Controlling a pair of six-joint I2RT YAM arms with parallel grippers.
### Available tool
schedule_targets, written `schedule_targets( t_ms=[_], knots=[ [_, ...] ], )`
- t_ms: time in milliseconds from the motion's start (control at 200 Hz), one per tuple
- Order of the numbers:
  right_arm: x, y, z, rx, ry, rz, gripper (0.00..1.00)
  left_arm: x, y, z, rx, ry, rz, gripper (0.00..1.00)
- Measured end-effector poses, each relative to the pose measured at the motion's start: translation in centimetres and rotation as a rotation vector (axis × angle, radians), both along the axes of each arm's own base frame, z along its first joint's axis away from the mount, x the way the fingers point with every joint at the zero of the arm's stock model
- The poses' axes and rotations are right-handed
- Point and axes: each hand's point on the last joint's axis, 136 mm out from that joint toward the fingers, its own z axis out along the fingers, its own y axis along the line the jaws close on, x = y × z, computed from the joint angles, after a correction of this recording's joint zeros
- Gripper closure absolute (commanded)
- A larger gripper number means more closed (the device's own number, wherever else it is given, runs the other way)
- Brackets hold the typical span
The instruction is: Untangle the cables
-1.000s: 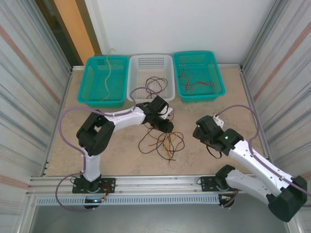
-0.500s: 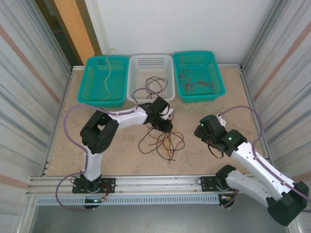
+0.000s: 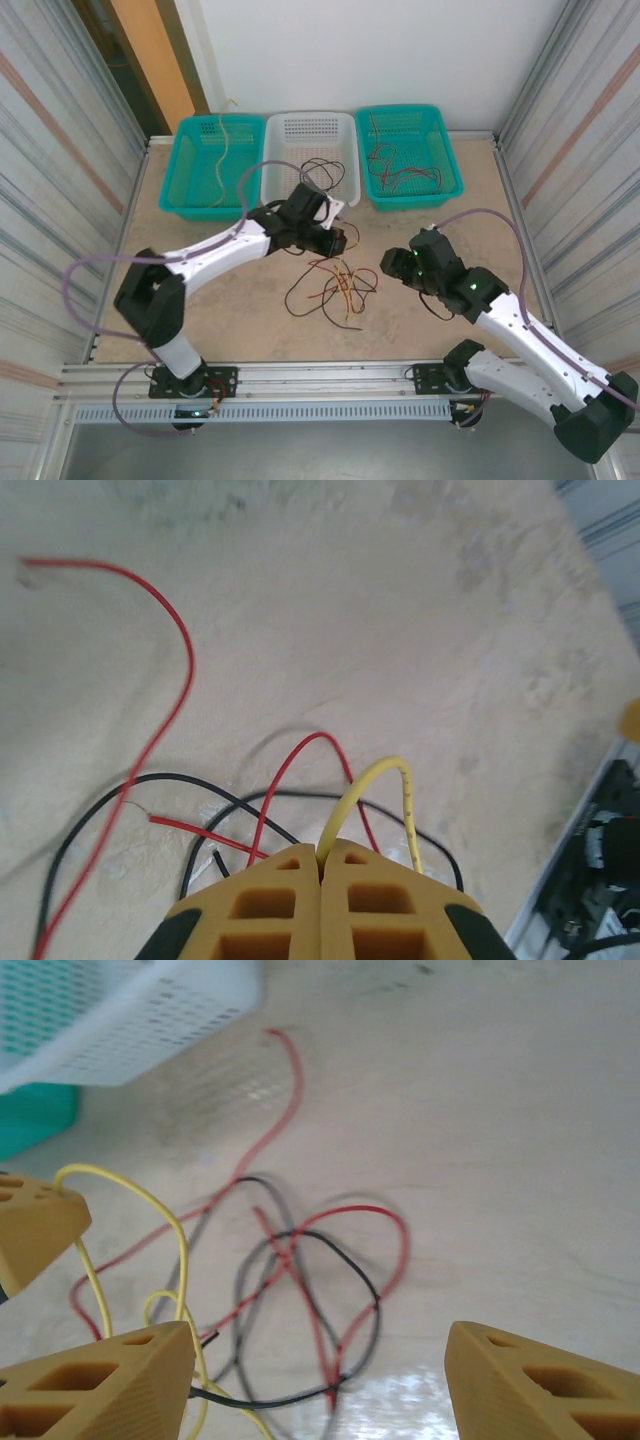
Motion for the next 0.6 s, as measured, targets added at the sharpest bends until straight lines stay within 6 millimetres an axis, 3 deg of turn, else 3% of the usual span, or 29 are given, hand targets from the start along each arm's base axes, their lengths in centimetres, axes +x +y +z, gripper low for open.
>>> schedule_targets(
  t_ms=[210,601],
  knots=[
    [1.5,2.9,4.1,0.066,-0.097,0.081,0.30,0.2,2.2,5.9,-0.098,-0.098,0.042,1.00],
    [1.7,7.9,5.4,0.153,-0.123,0.221,0.31,-0.1,4.9,11.2,-0.229,-0.119,0.085,1.00]
  ],
)
